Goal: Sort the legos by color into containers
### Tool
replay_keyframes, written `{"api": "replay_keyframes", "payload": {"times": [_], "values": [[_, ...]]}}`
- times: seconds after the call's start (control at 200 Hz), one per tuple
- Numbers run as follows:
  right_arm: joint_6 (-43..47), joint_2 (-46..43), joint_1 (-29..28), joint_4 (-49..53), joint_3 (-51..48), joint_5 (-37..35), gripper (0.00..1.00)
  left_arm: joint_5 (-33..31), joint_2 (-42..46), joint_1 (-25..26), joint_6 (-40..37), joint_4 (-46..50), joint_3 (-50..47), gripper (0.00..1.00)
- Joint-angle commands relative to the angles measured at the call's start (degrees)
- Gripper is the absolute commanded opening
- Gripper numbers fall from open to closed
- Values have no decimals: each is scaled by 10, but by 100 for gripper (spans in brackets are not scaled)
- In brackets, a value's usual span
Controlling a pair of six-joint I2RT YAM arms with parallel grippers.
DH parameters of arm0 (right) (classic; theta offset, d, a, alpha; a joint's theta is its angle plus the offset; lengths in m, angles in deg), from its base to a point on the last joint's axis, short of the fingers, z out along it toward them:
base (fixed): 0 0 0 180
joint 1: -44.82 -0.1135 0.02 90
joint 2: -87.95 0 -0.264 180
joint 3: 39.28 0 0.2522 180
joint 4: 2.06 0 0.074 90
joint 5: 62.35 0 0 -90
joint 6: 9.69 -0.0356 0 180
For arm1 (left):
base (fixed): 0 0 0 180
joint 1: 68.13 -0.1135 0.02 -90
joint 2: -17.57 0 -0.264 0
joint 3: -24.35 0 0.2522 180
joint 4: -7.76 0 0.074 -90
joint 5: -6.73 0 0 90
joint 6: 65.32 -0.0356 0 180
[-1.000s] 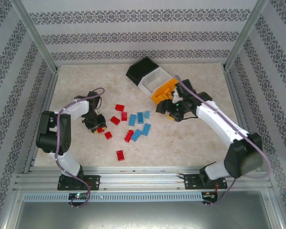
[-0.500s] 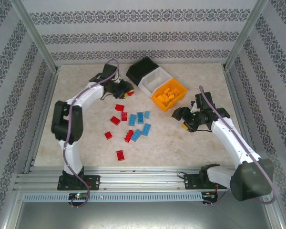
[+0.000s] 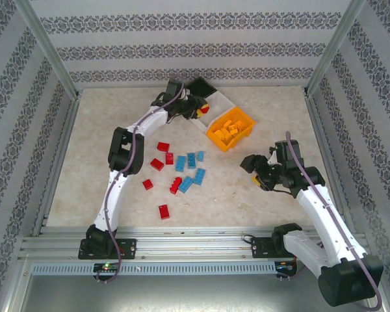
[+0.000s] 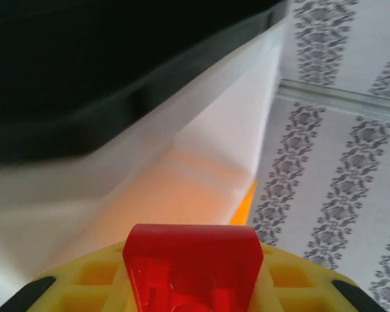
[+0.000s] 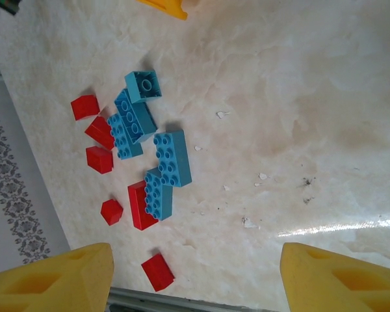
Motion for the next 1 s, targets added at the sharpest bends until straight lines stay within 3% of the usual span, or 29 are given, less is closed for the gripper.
{"api": "replay_keyframes", "payload": {"times": [0.0,0.245,0.475,0.654,0.844,0.999], "values": [[-21,-17,8,12,-12,-11,68,10,-50,14,16,45,106,26],[-10,-17,11,28,5,-10,68,-11,-105,32,60,35,142,26],[5,-16,14,42,17,-3,68,-16,-88,62,35,69,108,26],[10,-23,15,45,4,1,68,-42,-7,84,30,44,-30,26],[14,-26,17,42,-1,4,68,-72,90,111,110,-100,-254,26],[17,-26,18,44,-2,7,68,-65,112,118,112,-116,-302,30]]}}
